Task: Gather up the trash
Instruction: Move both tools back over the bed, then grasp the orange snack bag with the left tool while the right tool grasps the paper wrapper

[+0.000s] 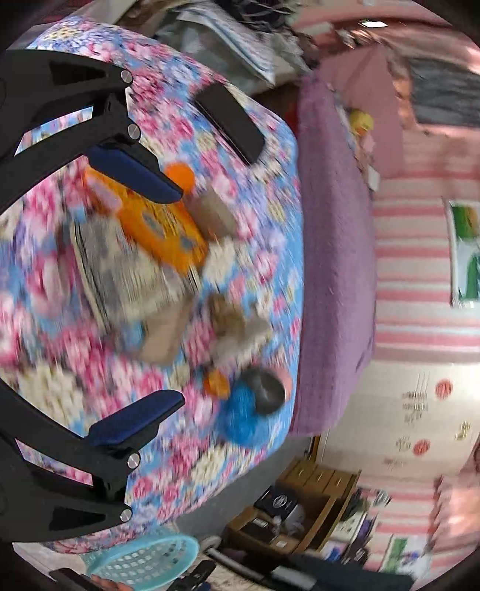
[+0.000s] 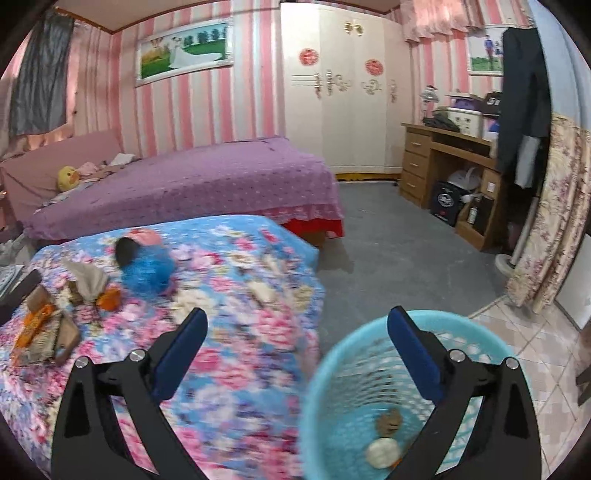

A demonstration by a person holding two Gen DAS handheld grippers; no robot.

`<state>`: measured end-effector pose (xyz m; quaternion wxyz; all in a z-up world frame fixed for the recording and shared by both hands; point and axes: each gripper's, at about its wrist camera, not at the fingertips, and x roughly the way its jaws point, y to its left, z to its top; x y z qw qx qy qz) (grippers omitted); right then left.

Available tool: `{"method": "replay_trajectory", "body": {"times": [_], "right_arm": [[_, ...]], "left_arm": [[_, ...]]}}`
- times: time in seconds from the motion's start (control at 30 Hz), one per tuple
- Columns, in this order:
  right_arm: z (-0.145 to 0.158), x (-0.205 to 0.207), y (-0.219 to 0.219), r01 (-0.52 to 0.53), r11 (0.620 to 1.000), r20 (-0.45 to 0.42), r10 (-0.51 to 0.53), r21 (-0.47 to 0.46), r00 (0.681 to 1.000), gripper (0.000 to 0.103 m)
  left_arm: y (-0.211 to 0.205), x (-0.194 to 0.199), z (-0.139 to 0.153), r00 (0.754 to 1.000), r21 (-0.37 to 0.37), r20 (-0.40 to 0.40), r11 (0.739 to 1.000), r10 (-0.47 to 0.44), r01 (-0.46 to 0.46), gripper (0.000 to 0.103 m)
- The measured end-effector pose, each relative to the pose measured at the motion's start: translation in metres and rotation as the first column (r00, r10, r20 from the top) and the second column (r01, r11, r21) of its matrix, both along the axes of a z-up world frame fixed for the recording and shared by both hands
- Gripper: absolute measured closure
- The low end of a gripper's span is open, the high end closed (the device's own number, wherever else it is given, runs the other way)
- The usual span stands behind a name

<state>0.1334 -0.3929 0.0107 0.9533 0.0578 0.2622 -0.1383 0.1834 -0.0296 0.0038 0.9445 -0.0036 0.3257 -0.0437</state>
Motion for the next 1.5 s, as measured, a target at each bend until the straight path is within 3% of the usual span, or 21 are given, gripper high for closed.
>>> {"method": "replay_trajectory", "body": {"times": [0.3, 0.53, 0.8, 0.97, 1.03, 1.17, 1.23, 1.3, 1.5], "right_arm": [[-0.014, 0.025, 0.061, -0.066, 0.998, -0.034, 0.066, -0.002, 0.997, 0.007], [-0.022, 0.036, 0.088, -0.026, 0.998, -0.035, 0.024, -0.056, 0.999, 0.004], [-0.027, 0.049, 0.111, -0.034, 0.997, -0.03, 0.032, -0.068, 0.999, 0.004], [-0.03, 0.058, 0.132, -0.063, 0.992, -0.051, 0.058, -0.108, 0.997, 0.004], [-0.03, 0.057, 0.141, -0.078, 0.988, -0.054, 0.072, -0.13, 0.996, 0.004], [-0.028, 0.057, 0.148, -0.125, 0.99, -0.043, 0.122, -0.063, 0.992, 0.004], [-0.03, 0.058, 0.149, -0.137, 0.99, -0.04, 0.136, -0.027, 0.99, 0.004], [-0.033, 0.058, 0.152, -0.14, 0.99, -0.048, 0.139, -0.018, 0.989, 0.004], [-0.037, 0.059, 0.158, -0.163, 0.987, -0.066, 0.162, -0.007, 0.985, 0.004]], "left_arm": [[0.064, 0.011, -0.023, 0.995, -0.031, -0.065, 0.996, 0.076, -0.078, 0.006], [0.068, 0.02, -0.039, 0.992, 0.014, -0.122, 0.999, 0.031, -0.03, 0.006], [0.071, 0.036, -0.061, 0.981, -0.02, -0.19, 0.999, 0.025, -0.03, 0.006], [0.063, 0.039, -0.07, 0.974, -0.032, -0.225, 0.999, -0.025, 0.018, 0.007], [0.061, 0.039, -0.071, 0.972, -0.057, -0.228, 0.998, -0.049, 0.037, 0.011], [0.063, 0.044, -0.075, 0.966, -0.088, -0.248, 0.994, -0.077, 0.057, 0.035], [0.064, 0.045, -0.077, 0.966, -0.083, -0.245, 0.995, -0.077, 0.059, 0.041], [0.064, 0.045, -0.077, 0.969, -0.06, -0.233, 0.996, -0.083, 0.071, 0.055], [0.073, 0.043, -0.074, 0.968, -0.095, -0.228, 0.992, -0.108, 0.089, 0.079]]}}
